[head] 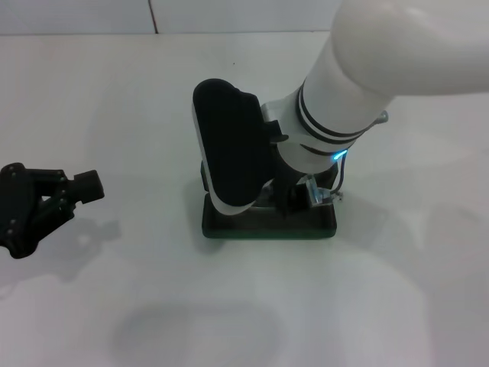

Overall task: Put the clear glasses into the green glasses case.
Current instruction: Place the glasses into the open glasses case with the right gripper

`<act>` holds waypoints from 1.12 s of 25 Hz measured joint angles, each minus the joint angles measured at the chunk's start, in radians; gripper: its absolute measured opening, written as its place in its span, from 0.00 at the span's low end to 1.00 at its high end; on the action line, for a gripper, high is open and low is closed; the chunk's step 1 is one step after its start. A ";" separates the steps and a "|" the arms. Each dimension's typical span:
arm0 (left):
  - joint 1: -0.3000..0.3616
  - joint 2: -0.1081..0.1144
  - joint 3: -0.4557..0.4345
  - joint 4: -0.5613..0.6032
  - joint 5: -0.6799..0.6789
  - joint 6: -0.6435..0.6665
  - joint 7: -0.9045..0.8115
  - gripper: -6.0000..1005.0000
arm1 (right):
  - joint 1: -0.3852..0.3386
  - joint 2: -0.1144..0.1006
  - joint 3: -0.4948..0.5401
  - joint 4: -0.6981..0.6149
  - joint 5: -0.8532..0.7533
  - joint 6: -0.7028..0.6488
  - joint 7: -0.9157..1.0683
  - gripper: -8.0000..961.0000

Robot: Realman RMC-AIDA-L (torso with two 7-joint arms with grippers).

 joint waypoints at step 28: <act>0.021 0.007 -0.070 0.055 0.047 0.001 -0.032 0.05 | -0.002 0.000 -0.001 -0.020 -0.009 0.007 0.002 0.14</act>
